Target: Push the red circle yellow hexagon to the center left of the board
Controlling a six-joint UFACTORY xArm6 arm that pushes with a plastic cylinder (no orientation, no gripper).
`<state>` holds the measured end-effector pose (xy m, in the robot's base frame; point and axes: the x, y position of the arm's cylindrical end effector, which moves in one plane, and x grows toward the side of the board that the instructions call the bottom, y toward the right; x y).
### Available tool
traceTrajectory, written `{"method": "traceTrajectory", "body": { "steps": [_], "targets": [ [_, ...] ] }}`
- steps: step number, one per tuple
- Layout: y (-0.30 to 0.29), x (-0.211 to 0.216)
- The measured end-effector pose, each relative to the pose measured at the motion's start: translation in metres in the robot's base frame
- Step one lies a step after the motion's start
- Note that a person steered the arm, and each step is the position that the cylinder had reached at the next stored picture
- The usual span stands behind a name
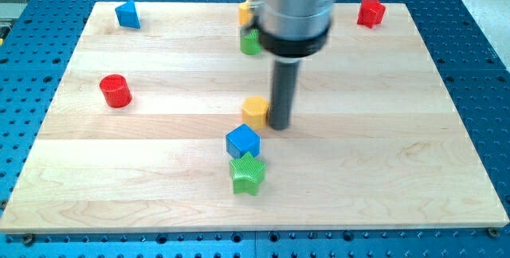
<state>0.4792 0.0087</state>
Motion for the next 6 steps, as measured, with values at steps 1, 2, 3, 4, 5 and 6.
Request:
{"method": "traceTrajectory", "body": {
  "steps": [1, 2, 3, 4, 5, 6],
  "targets": [
    [-0.089, 0.0],
    [-0.048, -0.003],
    [-0.073, -0.023],
    [-0.133, -0.023],
    [-0.181, -0.026],
    [-0.181, -0.052]
  ]
}}
